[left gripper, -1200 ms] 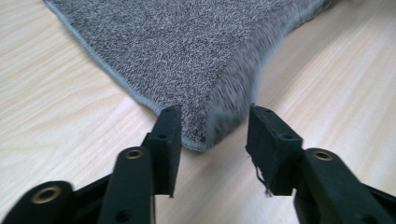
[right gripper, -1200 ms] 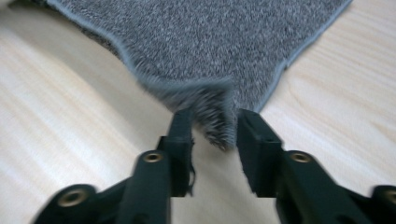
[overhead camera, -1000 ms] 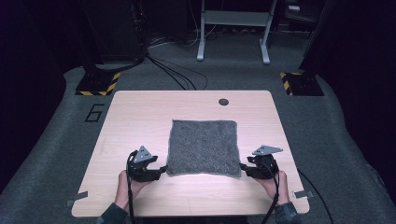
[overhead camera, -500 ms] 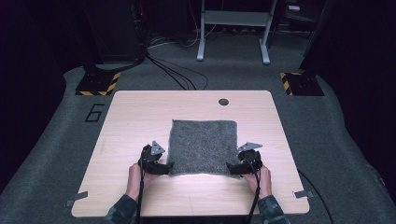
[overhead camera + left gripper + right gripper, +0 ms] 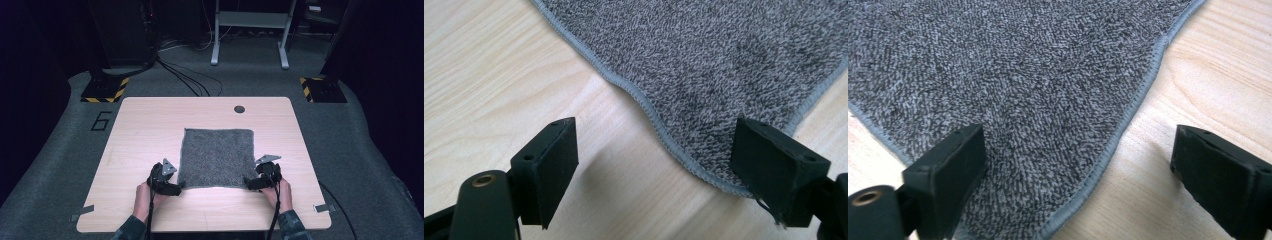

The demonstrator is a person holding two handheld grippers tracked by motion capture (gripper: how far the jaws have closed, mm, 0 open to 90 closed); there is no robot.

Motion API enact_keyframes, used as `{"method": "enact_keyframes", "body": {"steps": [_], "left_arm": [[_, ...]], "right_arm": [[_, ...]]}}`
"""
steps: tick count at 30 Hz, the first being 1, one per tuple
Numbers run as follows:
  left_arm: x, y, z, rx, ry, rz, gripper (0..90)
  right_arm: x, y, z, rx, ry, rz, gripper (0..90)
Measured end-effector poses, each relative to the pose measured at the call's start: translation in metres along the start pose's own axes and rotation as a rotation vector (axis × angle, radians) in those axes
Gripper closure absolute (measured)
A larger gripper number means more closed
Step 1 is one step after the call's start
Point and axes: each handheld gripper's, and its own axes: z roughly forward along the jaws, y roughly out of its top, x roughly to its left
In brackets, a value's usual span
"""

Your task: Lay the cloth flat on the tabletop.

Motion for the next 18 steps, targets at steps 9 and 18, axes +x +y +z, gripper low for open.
{"method": "enact_keyframes", "body": {"steps": [9, 18], "left_arm": [[-0.005, -0.013, -0.01, -0.014, -0.008, -0.013, 19.0], [-0.007, -0.022, -0.016, -0.021, -0.024, -0.047, 18.9]], "right_arm": [[0.002, -0.002, -0.002, 0.011, 0.013, -0.014, 5.7], [0.008, -0.009, -0.007, -0.003, 0.016, -0.026, 5.4]]}}
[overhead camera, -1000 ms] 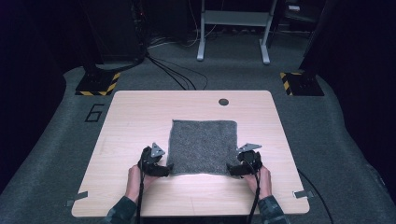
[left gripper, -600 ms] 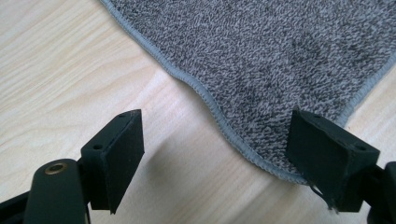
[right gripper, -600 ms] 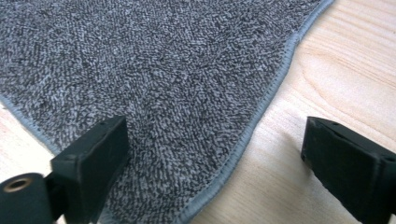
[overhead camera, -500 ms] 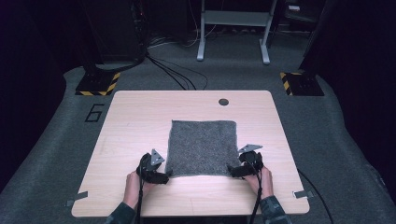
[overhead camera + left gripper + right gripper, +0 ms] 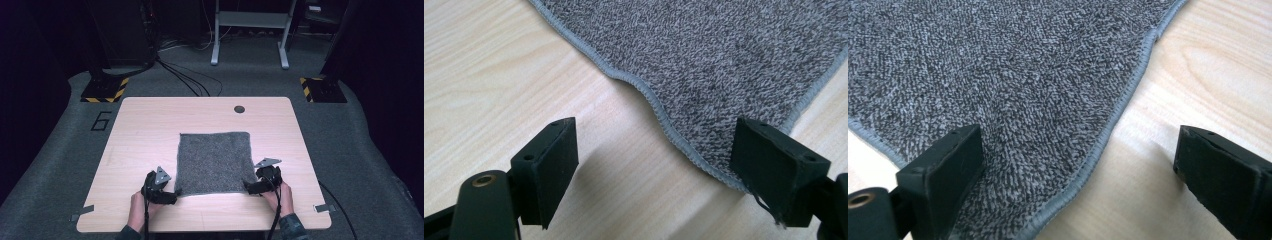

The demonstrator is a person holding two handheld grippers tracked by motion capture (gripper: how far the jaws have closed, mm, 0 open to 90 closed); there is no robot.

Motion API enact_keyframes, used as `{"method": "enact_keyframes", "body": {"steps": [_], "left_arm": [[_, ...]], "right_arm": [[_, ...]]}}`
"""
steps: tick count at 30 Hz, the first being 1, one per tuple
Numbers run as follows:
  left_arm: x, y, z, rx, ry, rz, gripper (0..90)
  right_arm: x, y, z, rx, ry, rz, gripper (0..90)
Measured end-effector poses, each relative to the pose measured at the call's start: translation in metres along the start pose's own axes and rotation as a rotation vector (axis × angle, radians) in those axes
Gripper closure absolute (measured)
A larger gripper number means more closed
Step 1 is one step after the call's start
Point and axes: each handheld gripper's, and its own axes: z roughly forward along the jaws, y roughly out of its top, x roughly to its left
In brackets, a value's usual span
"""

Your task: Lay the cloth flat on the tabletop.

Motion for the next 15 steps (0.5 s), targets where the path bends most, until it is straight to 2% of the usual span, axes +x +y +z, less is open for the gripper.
{"method": "enact_keyframes", "body": {"steps": [6, 10, 13, 15], "left_arm": [[-0.0009, -0.0012, -0.0012, 0.003, 0.0, 0.001, 19.0], [-0.0006, -0.0018, -0.0011, 0.004, -0.019, -0.021, 18.7], [0.0006, -0.0018, -0.0001, -0.002, -0.012, -0.03, 15.2], [0.0043, -0.001, -0.0024, -0.022, -0.026, -0.039, 14.7]], "right_arm": [[0.005, -0.007, -0.0043, -0.014, -0.003, 0.013, 5.4], [0.005, -0.0088, -0.0047, -0.025, -0.006, 0.012, 5.1], [0.005, -0.0095, -0.0047, -0.028, -0.009, 0.018, 4.3], [0.0048, -0.0093, -0.0048, -0.03, -0.012, 0.012, 3.9]]}}
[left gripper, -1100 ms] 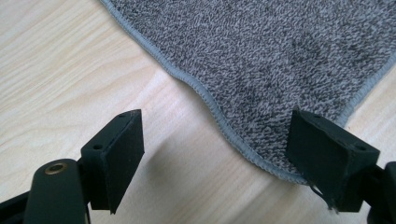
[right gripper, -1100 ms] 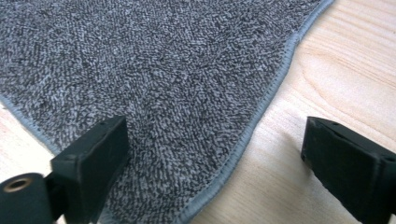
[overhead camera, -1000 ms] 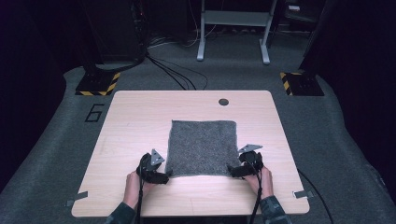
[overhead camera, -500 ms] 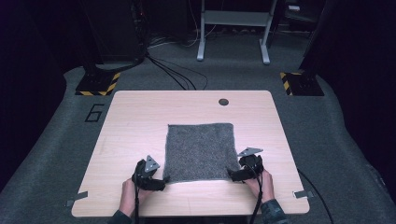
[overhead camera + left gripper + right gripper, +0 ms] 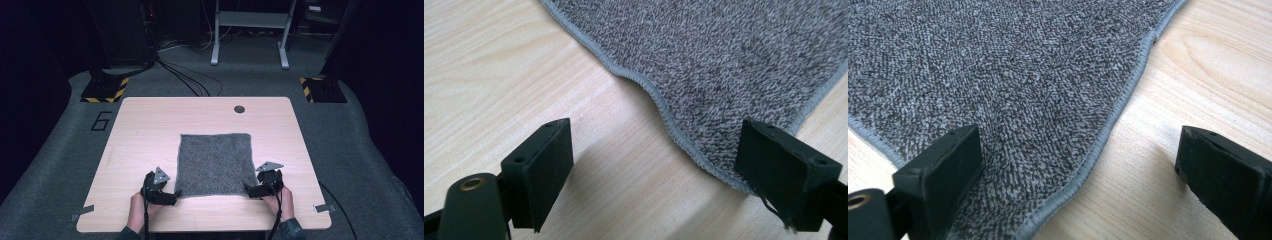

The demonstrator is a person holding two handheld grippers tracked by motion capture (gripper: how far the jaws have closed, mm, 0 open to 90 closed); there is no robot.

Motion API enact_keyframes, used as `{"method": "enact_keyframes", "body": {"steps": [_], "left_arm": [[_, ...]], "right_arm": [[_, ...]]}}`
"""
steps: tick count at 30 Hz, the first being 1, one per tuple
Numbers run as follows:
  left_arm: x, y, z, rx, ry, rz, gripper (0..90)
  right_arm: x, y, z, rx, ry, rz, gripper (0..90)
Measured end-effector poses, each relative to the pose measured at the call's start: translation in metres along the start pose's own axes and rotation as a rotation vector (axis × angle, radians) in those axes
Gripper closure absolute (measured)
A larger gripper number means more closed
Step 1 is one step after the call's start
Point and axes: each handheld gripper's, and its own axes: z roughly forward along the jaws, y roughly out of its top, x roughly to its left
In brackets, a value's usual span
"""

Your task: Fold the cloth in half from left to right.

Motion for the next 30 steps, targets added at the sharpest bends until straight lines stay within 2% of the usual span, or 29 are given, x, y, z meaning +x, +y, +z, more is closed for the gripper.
{"method": "enact_keyframes", "body": {"steps": [1, 4, 6, 7, 9, 13, 20, 27, 30], "left_arm": [[0.003, 0.001, -0.002, -0.016, -0.014, -0.021, 14.4], [0.01, 0.006, -0.005, -0.034, -0.017, -0.028, 12.8], [0.015, 0.01, -0.006, -0.032, -0.014, -0.043, 12.4], [0.018, 0.012, -0.007, -0.038, -0.014, -0.043, 11.8], [0.025, 0.016, -0.006, -0.033, -0.009, -0.047, 11.2], [0.038, 0.027, -0.005, -0.027, -0.024, -0.064, 8.9], [0.058, 0.044, 0.004, -0.012, -0.036, -0.077, 7.9], [0.077, 0.061, 0.022, 0.005, -0.035, -0.097, 6.8], [0.086, 0.068, 0.031, 0.022, -0.057, -0.116, 6.1]], "right_arm": [[0.0, 0.001, -0.001, 0.001, -0.009, -0.005, 4.0], [0.002, 0.003, -0.007, -0.031, -0.004, 0.011, 4.4], [0.004, 0.005, -0.01, -0.039, 0.0, 0.0, 4.4], [0.008, 0.006, -0.012, -0.033, 0.006, 0.013, 4.4], [0.011, 0.008, -0.013, -0.041, 0.014, -0.021, 4.4], [0.023, 0.016, -0.015, -0.06, 0.046, -0.025, 4.3], [0.05, 0.036, -0.009, -0.068, 0.107, -0.099, 4.3], [0.079, 0.053, 0.004, -0.07, 0.175, -0.157, 4.0], [0.091, 0.059, 0.009, -0.063, 0.2, -0.188, 4.0]]}}
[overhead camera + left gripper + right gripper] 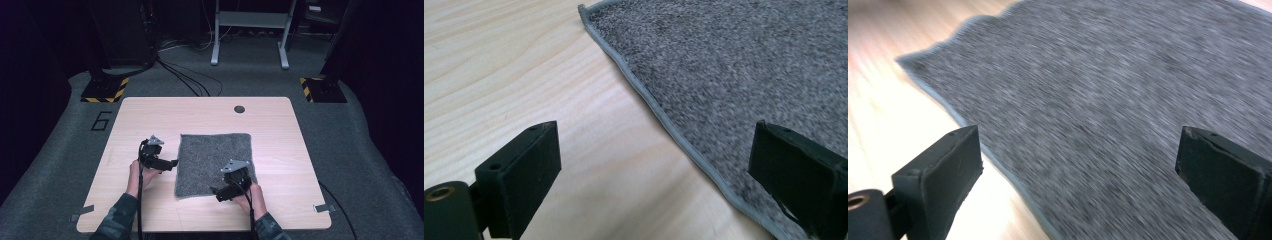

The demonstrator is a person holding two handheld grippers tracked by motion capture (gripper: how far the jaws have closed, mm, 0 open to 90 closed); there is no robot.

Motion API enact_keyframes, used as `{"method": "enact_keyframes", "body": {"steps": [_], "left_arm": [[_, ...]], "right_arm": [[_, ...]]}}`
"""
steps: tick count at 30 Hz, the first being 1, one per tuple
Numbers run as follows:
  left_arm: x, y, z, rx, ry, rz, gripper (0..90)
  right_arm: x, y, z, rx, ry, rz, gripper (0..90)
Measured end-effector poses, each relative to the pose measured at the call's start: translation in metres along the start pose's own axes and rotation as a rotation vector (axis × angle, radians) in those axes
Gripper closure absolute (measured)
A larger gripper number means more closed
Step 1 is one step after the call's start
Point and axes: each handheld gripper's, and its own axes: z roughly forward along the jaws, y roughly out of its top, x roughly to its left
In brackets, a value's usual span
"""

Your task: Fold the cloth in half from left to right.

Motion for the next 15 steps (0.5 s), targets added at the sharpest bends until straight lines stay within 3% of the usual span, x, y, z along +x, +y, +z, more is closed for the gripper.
{"method": "enact_keyframes", "body": {"steps": [1, 4, 5, 7, 8, 15], "left_arm": [[0.002, 0.002, 0.003, 0.001, 0.012, 0.008, 6.1], [0.008, 0.009, 0.012, 0.003, -0.001, -0.017, 6.0], [0.011, 0.012, 0.014, 0.015, 0.001, -0.004, 6.4], [0.014, 0.016, 0.019, 0.017, -0.01, -0.022, 6.5], [0.016, 0.019, 0.021, 0.018, -0.005, -0.007, 7.1], [0.025, 0.036, 0.039, 0.023, -0.018, -0.03, 10.4]], "right_arm": [[0.003, 0.003, 0.002, 0.001, 0.012, -0.007, 4.0], [0.012, 0.01, 0.01, -0.004, 0.033, -0.027, 4.0], [0.014, 0.012, 0.013, -0.005, 0.041, -0.039, 4.0], [0.021, 0.017, 0.018, 0.002, 0.054, -0.043, 4.1], [0.024, 0.019, 0.021, 0.004, 0.066, -0.044, 4.2], [0.044, 0.033, 0.041, 0.015, 0.107, -0.093, 7.4]]}}
